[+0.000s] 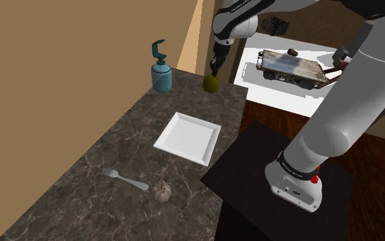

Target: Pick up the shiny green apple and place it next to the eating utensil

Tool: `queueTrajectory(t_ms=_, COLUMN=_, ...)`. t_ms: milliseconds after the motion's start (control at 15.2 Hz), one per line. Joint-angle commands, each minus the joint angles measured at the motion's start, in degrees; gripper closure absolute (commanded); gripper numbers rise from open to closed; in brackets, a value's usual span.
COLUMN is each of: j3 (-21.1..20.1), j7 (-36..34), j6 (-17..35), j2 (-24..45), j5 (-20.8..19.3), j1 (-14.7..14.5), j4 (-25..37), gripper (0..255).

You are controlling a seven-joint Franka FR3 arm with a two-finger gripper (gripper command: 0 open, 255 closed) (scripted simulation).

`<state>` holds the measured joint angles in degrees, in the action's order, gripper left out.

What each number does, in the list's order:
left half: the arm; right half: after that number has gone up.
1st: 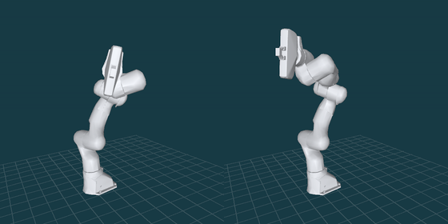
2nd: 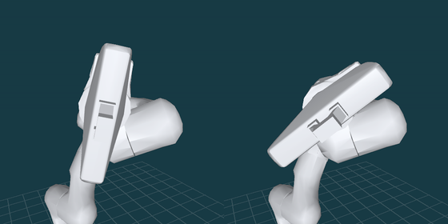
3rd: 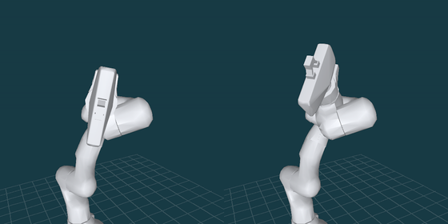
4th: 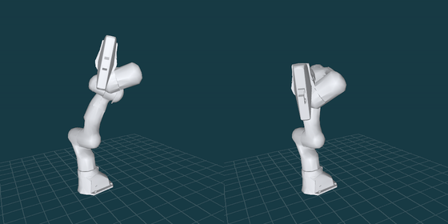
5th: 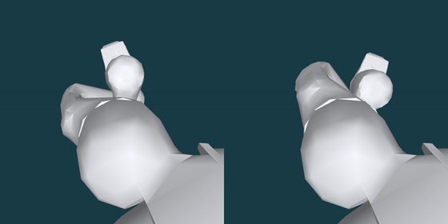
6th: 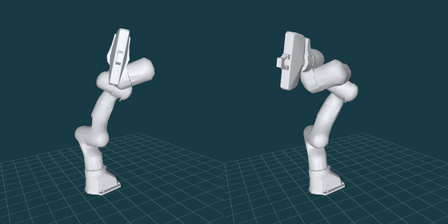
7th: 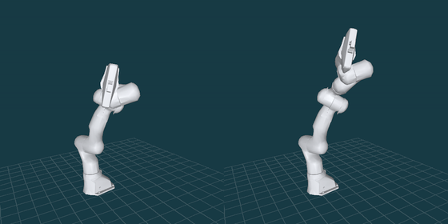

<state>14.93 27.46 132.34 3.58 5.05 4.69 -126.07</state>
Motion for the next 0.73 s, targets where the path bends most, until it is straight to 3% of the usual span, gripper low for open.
queueTrajectory(t_ms=0, j3=0.0, j7=-0.4, j6=-1.5, j2=-0.8, j5=-0.4, j1=-0.1, j4=0.7, gripper=255)
queueTrajectory(t_ms=660, j3=0.0, j7=-1.8, j6=-8.9, j2=-4.5, j5=-2.0, j1=-0.1, j4=4.6, gripper=255)
